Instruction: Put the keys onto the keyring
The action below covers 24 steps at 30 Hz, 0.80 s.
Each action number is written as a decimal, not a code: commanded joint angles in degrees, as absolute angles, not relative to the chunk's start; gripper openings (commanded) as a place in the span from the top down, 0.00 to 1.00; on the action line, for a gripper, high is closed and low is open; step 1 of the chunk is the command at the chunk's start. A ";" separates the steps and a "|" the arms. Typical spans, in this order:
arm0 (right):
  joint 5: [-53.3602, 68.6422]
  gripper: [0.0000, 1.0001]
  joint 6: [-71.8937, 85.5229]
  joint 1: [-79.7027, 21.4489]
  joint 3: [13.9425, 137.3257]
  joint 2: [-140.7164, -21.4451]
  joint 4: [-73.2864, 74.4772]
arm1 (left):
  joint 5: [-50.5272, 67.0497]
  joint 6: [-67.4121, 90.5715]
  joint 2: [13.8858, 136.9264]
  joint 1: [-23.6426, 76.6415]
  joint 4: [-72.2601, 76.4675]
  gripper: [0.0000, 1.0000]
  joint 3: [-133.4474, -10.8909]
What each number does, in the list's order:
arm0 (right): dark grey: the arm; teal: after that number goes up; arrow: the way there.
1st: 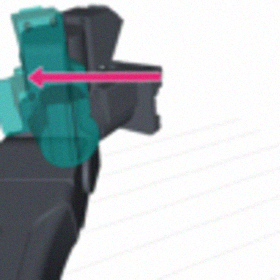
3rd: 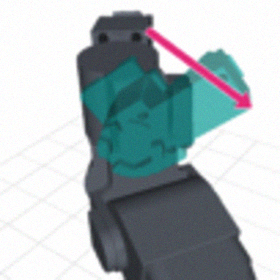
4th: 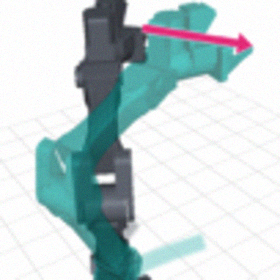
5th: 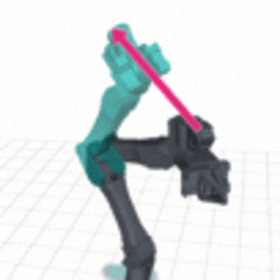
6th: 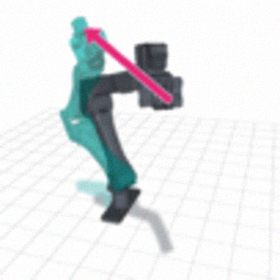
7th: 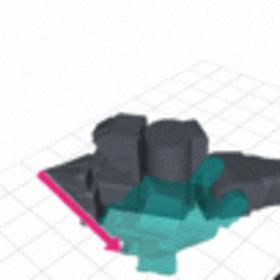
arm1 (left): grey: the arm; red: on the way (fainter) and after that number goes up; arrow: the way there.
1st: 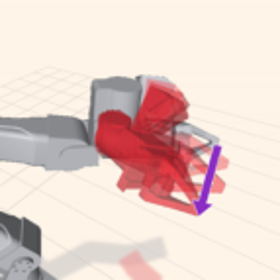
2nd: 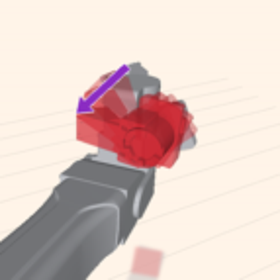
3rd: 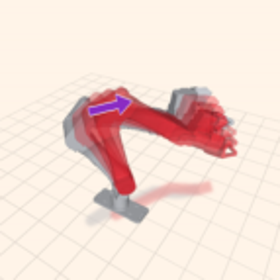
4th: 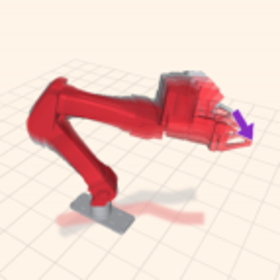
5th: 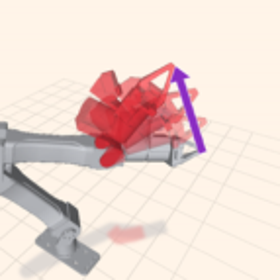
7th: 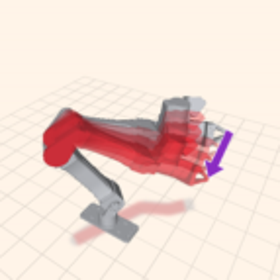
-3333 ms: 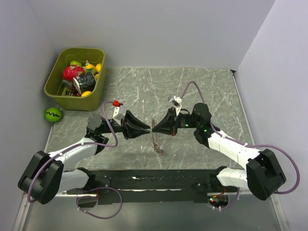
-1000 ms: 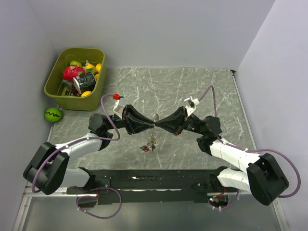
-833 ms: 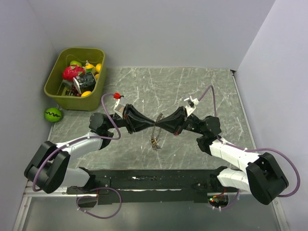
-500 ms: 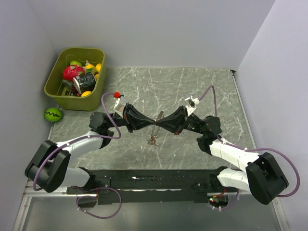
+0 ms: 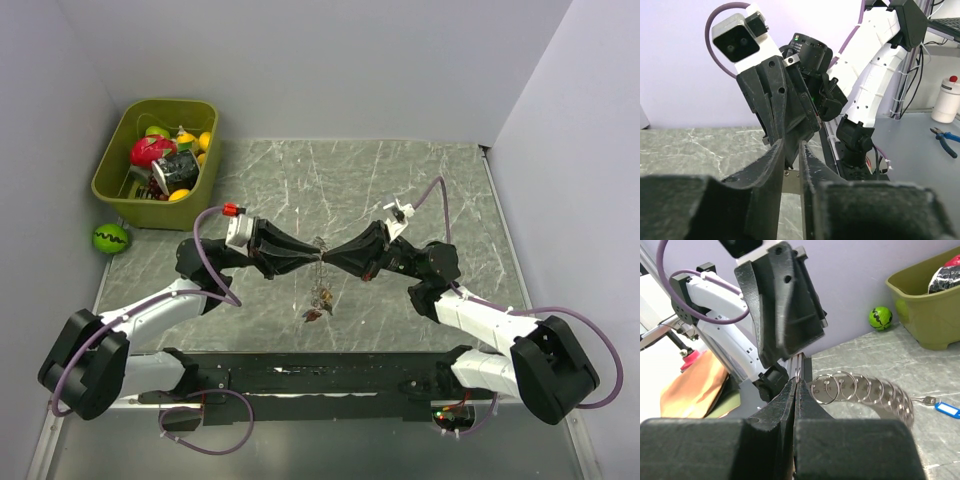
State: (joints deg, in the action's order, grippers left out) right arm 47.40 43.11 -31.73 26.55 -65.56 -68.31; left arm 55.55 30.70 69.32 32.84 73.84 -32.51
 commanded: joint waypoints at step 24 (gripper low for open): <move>45.88 1.00 43.15 -31.73 26.72 -63.37 -74.09 | 53.00 29.79 68.73 33.13 76.20 0.66 -30.76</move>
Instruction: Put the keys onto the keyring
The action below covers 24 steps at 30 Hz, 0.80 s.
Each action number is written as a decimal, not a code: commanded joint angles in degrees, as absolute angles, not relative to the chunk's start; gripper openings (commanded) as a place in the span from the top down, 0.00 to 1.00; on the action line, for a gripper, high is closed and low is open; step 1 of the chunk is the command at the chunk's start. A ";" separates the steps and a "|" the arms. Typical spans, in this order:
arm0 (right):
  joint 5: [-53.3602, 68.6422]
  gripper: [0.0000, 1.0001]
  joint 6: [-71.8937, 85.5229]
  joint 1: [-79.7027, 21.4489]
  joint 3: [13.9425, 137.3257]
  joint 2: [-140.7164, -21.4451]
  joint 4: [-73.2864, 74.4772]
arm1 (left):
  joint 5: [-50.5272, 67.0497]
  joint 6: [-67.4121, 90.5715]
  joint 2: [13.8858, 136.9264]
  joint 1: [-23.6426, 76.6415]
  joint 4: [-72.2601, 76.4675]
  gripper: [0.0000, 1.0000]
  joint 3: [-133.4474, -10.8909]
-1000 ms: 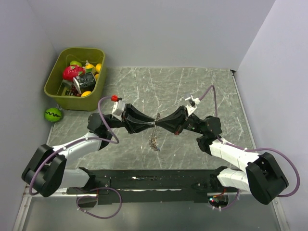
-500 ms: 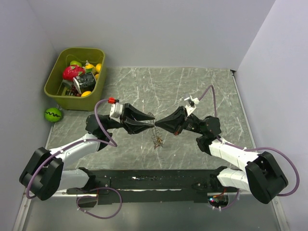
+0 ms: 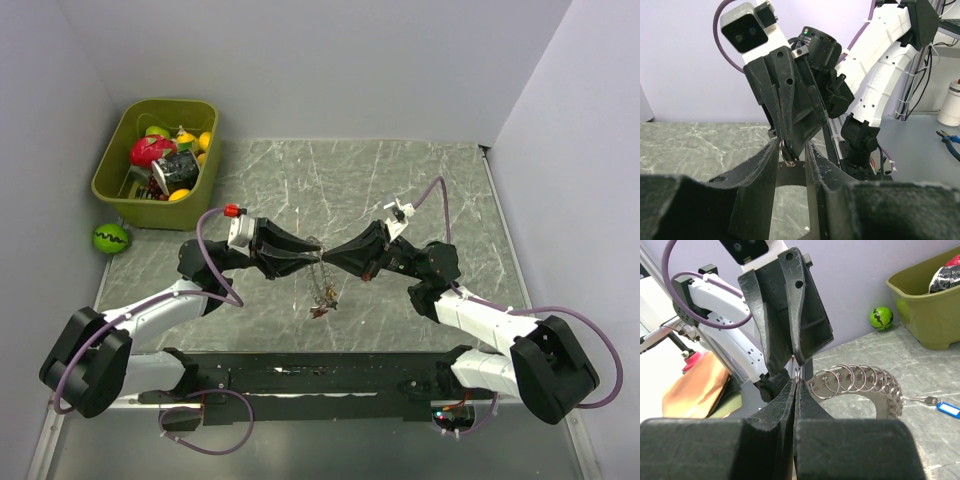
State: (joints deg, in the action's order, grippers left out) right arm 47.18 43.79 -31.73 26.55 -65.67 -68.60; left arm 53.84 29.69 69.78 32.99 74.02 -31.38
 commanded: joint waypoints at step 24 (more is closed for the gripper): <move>45.61 1.00 43.24 -31.82 26.72 -63.89 -74.44 | 54.58 37.26 74.79 33.05 87.80 0.75 -31.73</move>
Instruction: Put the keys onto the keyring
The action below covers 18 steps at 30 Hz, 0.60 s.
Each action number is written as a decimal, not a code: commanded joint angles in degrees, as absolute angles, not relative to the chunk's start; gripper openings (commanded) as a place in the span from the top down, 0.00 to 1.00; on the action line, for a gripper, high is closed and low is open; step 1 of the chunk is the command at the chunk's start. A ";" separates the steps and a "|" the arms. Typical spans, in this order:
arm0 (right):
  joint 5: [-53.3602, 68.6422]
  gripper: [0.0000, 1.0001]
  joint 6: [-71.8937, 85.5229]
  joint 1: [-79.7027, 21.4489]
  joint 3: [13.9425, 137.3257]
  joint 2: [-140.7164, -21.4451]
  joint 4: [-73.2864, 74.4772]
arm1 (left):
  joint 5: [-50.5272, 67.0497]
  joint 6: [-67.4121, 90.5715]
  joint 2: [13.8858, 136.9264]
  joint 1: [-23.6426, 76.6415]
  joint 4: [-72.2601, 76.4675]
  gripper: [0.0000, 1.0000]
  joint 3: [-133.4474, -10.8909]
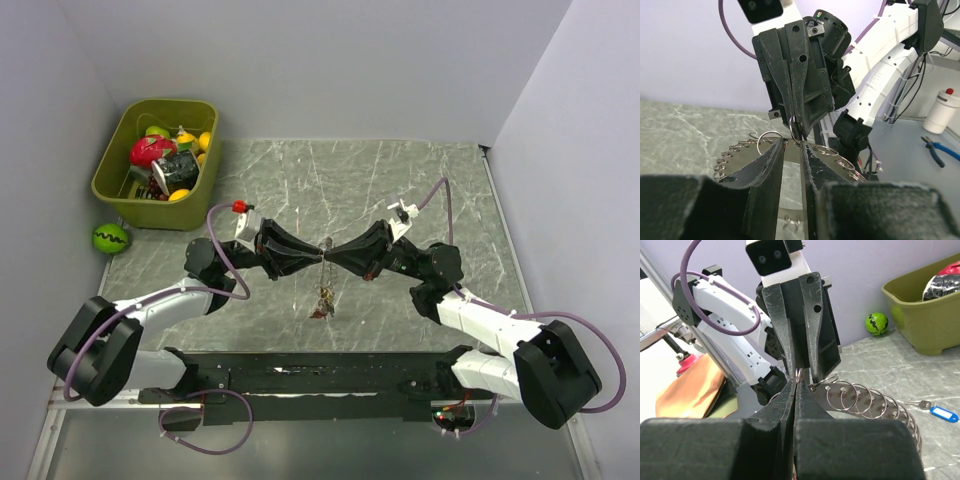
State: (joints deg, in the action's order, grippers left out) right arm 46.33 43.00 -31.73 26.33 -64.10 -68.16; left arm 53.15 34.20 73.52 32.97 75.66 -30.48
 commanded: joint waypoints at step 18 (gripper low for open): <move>45.70 1.00 43.85 -31.82 26.37 -65.13 -75.50 | 54.84 39.99 76.03 33.05 91.32 0.70 -32.52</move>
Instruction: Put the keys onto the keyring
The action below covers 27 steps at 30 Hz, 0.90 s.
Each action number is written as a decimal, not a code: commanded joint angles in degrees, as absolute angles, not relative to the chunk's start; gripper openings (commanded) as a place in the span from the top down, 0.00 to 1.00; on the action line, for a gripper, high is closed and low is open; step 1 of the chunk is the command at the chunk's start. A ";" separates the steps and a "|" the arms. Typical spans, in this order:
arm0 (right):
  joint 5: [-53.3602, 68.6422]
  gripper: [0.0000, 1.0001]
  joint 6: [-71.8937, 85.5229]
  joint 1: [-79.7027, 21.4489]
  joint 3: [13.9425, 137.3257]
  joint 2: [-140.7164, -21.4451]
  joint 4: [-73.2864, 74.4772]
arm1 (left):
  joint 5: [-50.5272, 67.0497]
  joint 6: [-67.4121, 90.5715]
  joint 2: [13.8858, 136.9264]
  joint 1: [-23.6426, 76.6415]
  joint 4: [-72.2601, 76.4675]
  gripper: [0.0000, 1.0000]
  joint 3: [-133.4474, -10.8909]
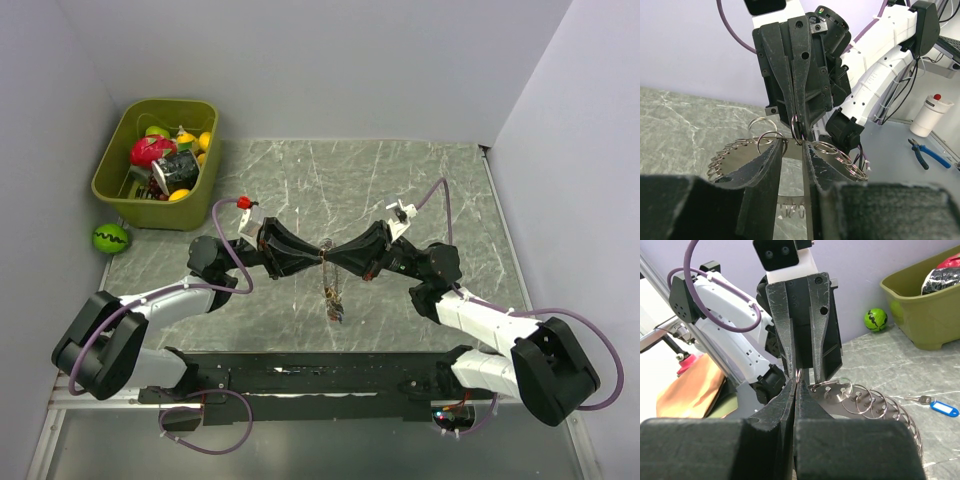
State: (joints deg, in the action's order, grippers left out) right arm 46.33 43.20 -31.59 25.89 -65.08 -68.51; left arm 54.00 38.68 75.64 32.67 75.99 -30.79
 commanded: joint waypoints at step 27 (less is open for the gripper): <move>46.67 1.00 43.86 -31.82 25.31 -65.83 -75.94 | 54.84 38.76 74.44 32.87 89.21 0.99 -32.69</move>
